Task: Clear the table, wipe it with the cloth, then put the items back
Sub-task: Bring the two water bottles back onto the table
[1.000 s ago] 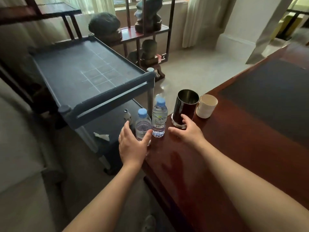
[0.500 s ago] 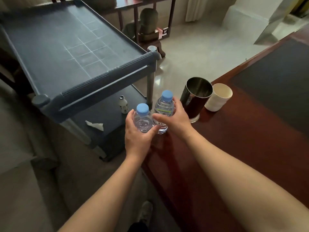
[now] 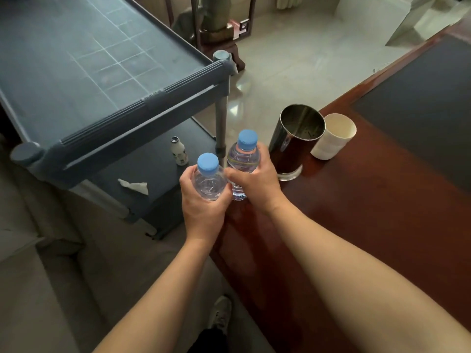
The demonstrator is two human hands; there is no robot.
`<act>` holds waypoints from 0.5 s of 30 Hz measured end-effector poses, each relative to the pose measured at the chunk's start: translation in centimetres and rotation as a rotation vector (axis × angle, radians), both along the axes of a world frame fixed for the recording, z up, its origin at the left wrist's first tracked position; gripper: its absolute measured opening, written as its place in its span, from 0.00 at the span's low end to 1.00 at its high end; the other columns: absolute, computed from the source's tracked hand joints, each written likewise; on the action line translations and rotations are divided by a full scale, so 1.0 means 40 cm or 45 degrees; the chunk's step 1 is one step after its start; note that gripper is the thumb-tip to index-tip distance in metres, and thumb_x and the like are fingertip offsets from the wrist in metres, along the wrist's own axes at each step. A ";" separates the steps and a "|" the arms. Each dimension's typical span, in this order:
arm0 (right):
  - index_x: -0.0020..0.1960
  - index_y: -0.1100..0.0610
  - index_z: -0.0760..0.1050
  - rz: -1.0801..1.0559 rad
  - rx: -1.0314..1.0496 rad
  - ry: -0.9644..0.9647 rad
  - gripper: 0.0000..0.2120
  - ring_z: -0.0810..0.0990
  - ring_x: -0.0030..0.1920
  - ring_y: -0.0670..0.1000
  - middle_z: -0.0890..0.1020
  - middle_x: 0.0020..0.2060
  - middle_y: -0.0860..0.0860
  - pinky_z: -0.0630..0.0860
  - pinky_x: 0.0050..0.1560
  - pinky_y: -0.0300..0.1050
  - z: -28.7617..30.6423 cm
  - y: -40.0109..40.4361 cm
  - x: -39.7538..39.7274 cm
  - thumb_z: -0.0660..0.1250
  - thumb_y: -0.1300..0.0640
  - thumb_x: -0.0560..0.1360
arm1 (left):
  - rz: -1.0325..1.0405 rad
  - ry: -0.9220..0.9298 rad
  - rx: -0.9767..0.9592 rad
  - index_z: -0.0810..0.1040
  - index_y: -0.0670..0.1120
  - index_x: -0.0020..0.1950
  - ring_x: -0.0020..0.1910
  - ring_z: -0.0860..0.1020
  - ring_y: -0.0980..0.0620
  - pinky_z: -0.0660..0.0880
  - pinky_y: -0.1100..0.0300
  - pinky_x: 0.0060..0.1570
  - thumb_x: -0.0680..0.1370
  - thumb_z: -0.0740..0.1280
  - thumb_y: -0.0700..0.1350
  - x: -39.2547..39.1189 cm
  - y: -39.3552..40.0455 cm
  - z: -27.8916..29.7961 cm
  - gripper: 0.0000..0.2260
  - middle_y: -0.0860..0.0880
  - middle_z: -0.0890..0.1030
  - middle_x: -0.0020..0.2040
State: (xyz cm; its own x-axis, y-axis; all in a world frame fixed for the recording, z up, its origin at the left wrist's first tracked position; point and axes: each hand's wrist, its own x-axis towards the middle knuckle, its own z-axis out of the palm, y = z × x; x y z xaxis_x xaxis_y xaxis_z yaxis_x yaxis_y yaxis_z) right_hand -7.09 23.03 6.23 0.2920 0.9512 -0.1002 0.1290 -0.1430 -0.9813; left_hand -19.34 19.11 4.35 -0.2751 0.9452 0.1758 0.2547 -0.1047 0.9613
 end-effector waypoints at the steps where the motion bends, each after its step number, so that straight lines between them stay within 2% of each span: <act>1: 0.59 0.52 0.70 0.005 -0.002 0.000 0.33 0.82 0.50 0.56 0.82 0.50 0.55 0.77 0.56 0.61 0.000 -0.001 0.002 0.76 0.53 0.57 | 0.005 -0.007 0.000 0.62 0.62 0.63 0.55 0.76 0.66 0.71 0.72 0.53 0.67 0.77 0.49 0.003 0.000 0.001 0.32 0.61 0.74 0.56; 3: 0.60 0.53 0.70 0.019 -0.005 -0.007 0.33 0.82 0.51 0.56 0.82 0.50 0.55 0.77 0.56 0.61 0.003 -0.003 0.004 0.76 0.53 0.57 | 0.007 -0.030 -0.014 0.63 0.61 0.63 0.56 0.77 0.63 0.73 0.69 0.54 0.67 0.77 0.49 0.008 0.002 0.002 0.31 0.58 0.76 0.57; 5: 0.61 0.54 0.70 0.016 -0.006 0.000 0.33 0.82 0.51 0.56 0.82 0.50 0.54 0.77 0.56 0.61 0.010 -0.007 0.006 0.77 0.54 0.58 | 0.005 -0.052 -0.028 0.64 0.60 0.63 0.57 0.78 0.57 0.75 0.61 0.56 0.67 0.77 0.50 0.015 0.004 0.006 0.31 0.52 0.77 0.59; 6: 0.60 0.54 0.70 0.006 -0.002 0.002 0.33 0.82 0.50 0.55 0.82 0.49 0.54 0.77 0.56 0.60 0.013 -0.011 0.008 0.77 0.55 0.59 | 0.000 -0.059 -0.028 0.64 0.62 0.63 0.57 0.78 0.56 0.75 0.59 0.57 0.67 0.76 0.51 0.017 0.004 0.010 0.30 0.52 0.77 0.59; 9: 0.59 0.53 0.70 -0.038 0.010 -0.001 0.30 0.82 0.50 0.53 0.82 0.49 0.53 0.76 0.57 0.59 0.022 -0.033 0.030 0.78 0.59 0.61 | -0.035 -0.050 -0.010 0.62 0.71 0.59 0.55 0.78 0.61 0.74 0.63 0.55 0.66 0.75 0.56 0.028 0.004 0.026 0.29 0.60 0.75 0.56; 11: 0.60 0.53 0.70 -0.061 0.016 -0.023 0.29 0.82 0.51 0.54 0.82 0.50 0.53 0.76 0.58 0.58 0.032 -0.053 0.056 0.79 0.60 0.62 | -0.063 -0.047 -0.010 0.62 0.69 0.59 0.55 0.77 0.61 0.74 0.62 0.56 0.65 0.74 0.57 0.039 0.001 0.039 0.29 0.61 0.75 0.56; 15: 0.58 0.52 0.71 -0.125 0.059 -0.119 0.28 0.82 0.49 0.48 0.82 0.47 0.47 0.77 0.56 0.52 0.063 -0.101 0.112 0.78 0.56 0.62 | -0.127 -0.016 -0.013 0.62 0.64 0.62 0.58 0.78 0.50 0.76 0.50 0.59 0.66 0.76 0.54 0.080 -0.011 0.067 0.31 0.49 0.76 0.60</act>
